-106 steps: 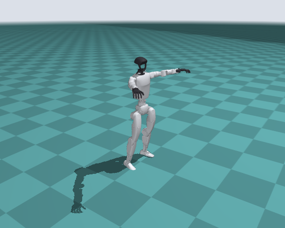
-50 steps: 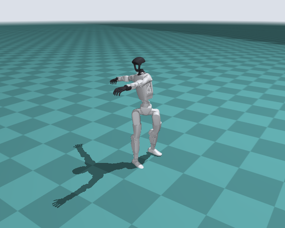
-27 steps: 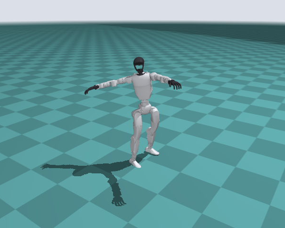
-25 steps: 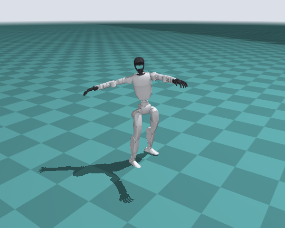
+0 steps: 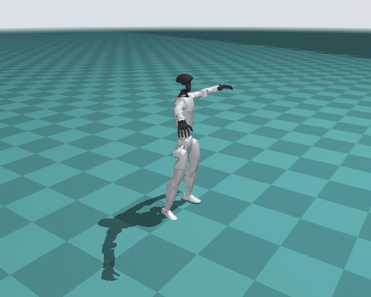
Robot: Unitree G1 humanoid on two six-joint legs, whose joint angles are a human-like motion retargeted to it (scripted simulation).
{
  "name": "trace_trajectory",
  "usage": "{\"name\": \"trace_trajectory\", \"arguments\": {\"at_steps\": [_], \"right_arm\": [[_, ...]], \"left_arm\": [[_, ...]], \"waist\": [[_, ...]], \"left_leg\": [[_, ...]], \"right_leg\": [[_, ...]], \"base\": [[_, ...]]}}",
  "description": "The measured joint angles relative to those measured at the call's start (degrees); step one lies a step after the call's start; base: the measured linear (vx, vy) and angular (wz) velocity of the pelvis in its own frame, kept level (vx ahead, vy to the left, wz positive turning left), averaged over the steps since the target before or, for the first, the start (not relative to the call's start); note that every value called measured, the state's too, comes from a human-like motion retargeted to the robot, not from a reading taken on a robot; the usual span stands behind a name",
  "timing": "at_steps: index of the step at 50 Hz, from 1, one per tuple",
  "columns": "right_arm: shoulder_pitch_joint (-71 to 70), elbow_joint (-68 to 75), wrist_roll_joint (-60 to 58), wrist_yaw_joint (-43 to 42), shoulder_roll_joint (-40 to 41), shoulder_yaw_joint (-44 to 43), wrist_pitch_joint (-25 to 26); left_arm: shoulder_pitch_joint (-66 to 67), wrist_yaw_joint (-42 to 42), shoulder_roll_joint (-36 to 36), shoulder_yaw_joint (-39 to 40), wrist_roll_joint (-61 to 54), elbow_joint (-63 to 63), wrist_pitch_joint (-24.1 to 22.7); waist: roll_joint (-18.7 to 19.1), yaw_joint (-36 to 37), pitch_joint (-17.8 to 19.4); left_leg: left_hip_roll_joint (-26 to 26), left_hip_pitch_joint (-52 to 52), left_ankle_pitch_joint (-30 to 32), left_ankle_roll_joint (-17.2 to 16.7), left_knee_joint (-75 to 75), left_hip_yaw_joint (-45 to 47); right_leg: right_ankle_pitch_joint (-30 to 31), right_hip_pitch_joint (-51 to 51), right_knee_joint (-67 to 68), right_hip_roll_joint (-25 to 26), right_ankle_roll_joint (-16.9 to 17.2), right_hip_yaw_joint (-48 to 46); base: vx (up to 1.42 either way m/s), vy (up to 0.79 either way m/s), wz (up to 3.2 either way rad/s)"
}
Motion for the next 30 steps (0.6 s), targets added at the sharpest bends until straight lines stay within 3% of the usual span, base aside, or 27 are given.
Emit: {"name": "trace_trajectory", "arguments": {"at_steps": [11,22,25,30], "right_arm": [[-22.38,-1.7,-3.2,-3.39,10.19,21.78,0.31],[-44.85,0.02,-11.31,-6.85,34.72,38.48,0.57],[-48.71,0.44,-14.84,-9.07,41.14,39.93,0.0],[-55.64,1.85,-15.92,-10.7,51.11,45.25,0.04]], "left_arm": [[5.91,-1.15,8.24,5.96,-1.2,1.5,0.55],[20.71,-2.65,17.05,23.92,-4.16,9.86,1.11],[25.95,-1.77,17.29,29.92,-3.08,11.9,0.9],[38.13,-1.12,13.15,38.65,-6.39,12.96,1.3]], "waist": [[-7.24,18.33,0.88],[-14.72,36.28,2.96],[-15.93,40.99,3.46],[-17.94,47.35,5.85]], "left_leg": [[-3.24,-3.37,3.43,0.75,-2.4,-12.52],[-5.86,-8.49,5.12,1.38,-2.13,-19.03],[-6.44,-10.17,4.18,2.6,-0.97,-20.68],[-8.44,-13.31,7.58,1.72,-3.14,-25.94]], "right_leg": [[-0.98,2.47,1.1,-1.24,0.0,-12.87],[-1.45,0.68,2.89,-2.43,-1.39,-19.49],[-2.99,-0.47,6.07,-3.21,-3.29,-21.95],[-1.06,-0.53,2.4,-2.43,-2.44,-26.59]], "base": [[0.04,0.01,1.06],[0.06,0.02,0.63],[0.06,0.04,0.76],[0.04,0.05,1.0]]}}
